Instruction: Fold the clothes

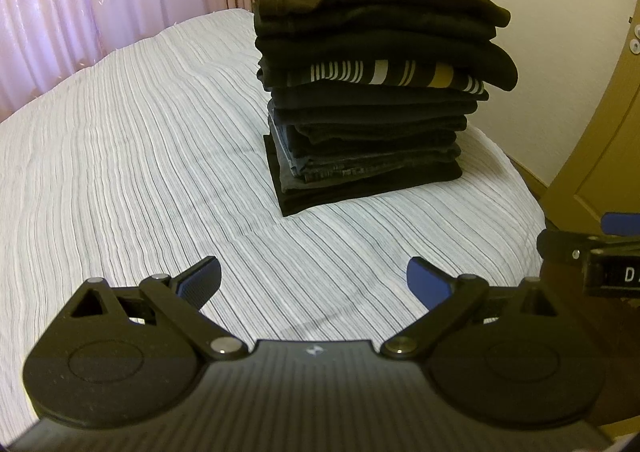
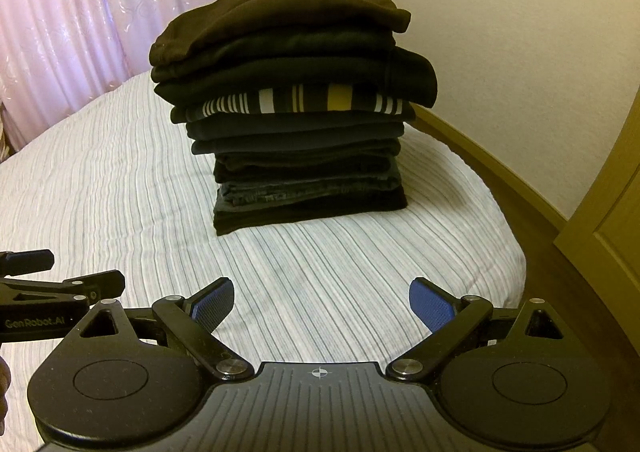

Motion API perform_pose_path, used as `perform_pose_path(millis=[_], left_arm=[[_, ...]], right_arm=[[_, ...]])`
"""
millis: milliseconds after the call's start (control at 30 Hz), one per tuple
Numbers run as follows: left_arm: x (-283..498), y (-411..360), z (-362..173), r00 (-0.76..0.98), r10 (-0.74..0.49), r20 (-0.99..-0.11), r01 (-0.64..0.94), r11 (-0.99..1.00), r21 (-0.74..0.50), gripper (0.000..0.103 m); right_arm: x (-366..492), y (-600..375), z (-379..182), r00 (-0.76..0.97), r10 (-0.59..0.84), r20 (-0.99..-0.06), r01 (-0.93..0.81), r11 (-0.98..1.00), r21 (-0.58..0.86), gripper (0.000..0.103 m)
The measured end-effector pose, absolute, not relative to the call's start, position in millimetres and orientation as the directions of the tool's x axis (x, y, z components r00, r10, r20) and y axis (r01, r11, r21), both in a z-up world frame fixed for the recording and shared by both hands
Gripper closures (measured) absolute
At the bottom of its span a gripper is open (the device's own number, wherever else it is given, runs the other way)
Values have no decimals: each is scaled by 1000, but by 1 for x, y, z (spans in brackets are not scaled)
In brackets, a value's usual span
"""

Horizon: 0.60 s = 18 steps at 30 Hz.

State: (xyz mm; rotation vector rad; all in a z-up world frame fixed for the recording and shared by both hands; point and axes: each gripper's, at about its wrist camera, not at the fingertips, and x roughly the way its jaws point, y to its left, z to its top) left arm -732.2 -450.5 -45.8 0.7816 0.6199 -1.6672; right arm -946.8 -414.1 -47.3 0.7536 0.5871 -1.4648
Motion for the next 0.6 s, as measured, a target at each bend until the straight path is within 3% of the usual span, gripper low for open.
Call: perform_pose_path(millis=[600], left_arm=[[-734,-448,-45,-148,-633,-760,974,-225,-3,5]], right_arm=[[-943,-411,-47,43,-652,-757,995,-39,90,6]])
